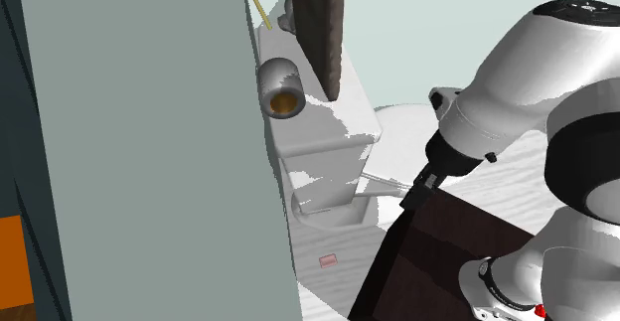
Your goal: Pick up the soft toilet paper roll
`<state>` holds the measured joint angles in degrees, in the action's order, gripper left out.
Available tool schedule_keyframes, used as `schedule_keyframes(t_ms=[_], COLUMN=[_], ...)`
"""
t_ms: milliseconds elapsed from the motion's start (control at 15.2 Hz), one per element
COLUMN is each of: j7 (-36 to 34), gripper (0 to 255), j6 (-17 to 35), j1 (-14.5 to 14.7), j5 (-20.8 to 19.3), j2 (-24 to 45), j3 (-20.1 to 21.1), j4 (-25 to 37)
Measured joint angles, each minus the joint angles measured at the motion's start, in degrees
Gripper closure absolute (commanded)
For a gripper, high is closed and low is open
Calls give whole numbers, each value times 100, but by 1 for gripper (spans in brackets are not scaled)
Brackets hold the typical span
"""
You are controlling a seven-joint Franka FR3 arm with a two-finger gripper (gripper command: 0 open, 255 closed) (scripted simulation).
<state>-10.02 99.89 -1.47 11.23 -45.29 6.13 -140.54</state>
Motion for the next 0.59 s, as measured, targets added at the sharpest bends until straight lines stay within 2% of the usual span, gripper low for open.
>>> schedule_keyframes(t_ms=[264,594], j7=[-613,-1371], gripper=[0,0], j6=[1238,2823], j1=[-172,-515], j5=[227,342], j2=[172,727], j3=[344,799], j4=[-214,-192])
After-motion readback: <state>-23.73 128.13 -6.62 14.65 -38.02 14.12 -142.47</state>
